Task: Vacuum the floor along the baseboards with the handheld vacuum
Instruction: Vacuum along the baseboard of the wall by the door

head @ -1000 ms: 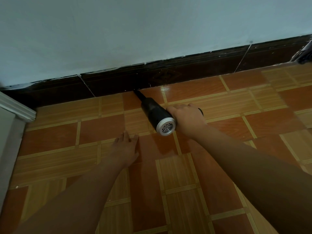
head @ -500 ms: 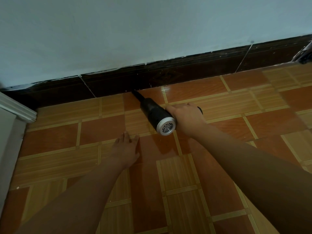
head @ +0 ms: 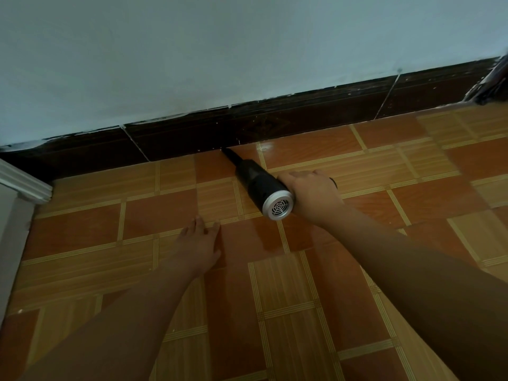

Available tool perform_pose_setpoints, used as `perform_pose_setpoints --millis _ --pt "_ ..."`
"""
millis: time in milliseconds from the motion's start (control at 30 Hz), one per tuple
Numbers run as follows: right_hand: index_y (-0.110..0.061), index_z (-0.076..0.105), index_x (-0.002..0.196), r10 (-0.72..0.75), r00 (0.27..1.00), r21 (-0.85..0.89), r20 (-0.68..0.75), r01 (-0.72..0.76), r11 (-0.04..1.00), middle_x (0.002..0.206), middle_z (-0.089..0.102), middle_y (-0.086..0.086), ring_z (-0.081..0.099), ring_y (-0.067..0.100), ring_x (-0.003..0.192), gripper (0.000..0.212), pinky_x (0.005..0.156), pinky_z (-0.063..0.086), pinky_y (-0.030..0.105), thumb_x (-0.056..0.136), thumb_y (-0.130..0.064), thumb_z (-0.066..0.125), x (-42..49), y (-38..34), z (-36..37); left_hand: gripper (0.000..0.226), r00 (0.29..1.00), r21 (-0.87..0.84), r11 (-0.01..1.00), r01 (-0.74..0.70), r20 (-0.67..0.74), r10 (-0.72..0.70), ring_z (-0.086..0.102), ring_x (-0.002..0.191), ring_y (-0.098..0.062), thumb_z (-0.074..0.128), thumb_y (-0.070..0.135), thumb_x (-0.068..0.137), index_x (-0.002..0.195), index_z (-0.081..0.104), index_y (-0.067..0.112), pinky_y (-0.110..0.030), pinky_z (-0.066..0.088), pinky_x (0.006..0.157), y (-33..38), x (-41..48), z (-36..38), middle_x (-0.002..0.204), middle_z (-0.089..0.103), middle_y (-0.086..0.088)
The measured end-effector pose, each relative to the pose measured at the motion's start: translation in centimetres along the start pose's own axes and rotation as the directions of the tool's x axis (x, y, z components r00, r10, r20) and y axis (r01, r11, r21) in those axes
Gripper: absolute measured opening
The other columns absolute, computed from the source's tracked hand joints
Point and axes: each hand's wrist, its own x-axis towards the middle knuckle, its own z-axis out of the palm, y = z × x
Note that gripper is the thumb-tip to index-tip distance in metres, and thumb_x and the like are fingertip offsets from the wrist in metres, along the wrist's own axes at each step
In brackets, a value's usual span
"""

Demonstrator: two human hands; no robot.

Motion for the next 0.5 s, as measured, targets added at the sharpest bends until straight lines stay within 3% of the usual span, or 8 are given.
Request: perform_pose_setpoints --millis 500 --pt "-0.021 0.049 0.114 -0.055 0.998 -0.050 0.030 0.057 0.997 0.102 0.062 -0.002 0.058 0.021 0.097 0.026 0.095 0.032 0.037 0.089 -0.027 0.055 1.4 -1.1 0.2 0.067 1.000 -0.024 1.000 -0.002 0.000 0.002 0.000 0.147 -0.033 0.032 0.038 0.101 0.152 -0.007 0.020 -0.038 0.008 0.119 0.0 -0.2 -0.1 0.157 -0.006 -0.024"
